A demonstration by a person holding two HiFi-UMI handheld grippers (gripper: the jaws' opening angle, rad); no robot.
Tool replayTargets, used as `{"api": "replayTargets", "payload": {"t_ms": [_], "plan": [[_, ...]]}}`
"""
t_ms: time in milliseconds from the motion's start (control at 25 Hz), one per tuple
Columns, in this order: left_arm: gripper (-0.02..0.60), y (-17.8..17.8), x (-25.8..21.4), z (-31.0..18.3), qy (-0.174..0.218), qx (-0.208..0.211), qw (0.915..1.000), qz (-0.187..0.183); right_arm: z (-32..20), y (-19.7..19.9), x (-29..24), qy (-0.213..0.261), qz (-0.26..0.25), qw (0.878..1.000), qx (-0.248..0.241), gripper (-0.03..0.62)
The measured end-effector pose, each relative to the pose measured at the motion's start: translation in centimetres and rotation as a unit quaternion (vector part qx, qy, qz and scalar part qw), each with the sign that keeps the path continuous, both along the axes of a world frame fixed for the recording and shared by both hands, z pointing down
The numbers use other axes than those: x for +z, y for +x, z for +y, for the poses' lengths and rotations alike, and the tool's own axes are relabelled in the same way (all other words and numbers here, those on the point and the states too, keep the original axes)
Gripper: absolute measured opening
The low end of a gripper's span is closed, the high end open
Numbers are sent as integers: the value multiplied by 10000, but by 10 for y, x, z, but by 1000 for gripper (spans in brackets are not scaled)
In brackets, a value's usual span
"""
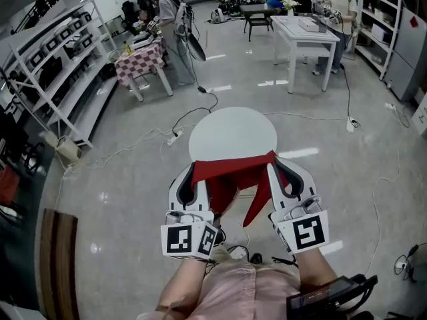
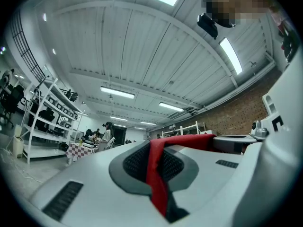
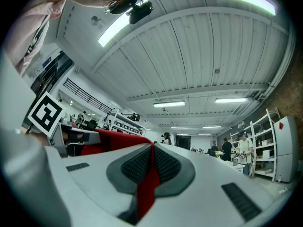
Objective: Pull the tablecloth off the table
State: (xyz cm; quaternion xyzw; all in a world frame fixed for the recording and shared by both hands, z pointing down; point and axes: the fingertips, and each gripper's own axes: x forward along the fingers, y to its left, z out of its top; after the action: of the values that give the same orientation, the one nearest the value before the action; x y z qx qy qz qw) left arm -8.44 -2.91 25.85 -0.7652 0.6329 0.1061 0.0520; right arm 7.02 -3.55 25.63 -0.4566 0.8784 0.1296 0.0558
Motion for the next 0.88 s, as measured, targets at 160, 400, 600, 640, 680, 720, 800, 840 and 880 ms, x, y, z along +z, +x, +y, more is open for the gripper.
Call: {"api": "replayTargets", "payload": {"t_ms": [160,400,600,640,680,720,800,840,880], "plan": [[40,1,-7,7,50,12,10000,21,7,1,-6,43,-25,10000,-3,28],[40,5,-18,16,105,54,9999,36,16,5,-16,112,-73,9999,4,29],[40,8,-18,21,143,80,9999,50,22,9,-17,152,-86,9998,13,29],[40,8,-18,21,141,82,9999,56,23,9,-16,154,-81,9998,16,28],[40,7,-18,22,139,85,9998,64,24,8,-17,160,-76,9998,16,29],[40,7,-18,22,137,90,9998,71,24,7,-17,168,-75,9998,14,28],[40,5,-19,21,128,95,9998,81,24,6,-19,168,-74,9998,3,29],[40,5,-19,21,120,92,9998,89,24,5,-20,159,-72,9998,-5,28],[40,4,-19,20,113,86,9998,101,23,5,-20,146,-68,9999,-13,29]]}}
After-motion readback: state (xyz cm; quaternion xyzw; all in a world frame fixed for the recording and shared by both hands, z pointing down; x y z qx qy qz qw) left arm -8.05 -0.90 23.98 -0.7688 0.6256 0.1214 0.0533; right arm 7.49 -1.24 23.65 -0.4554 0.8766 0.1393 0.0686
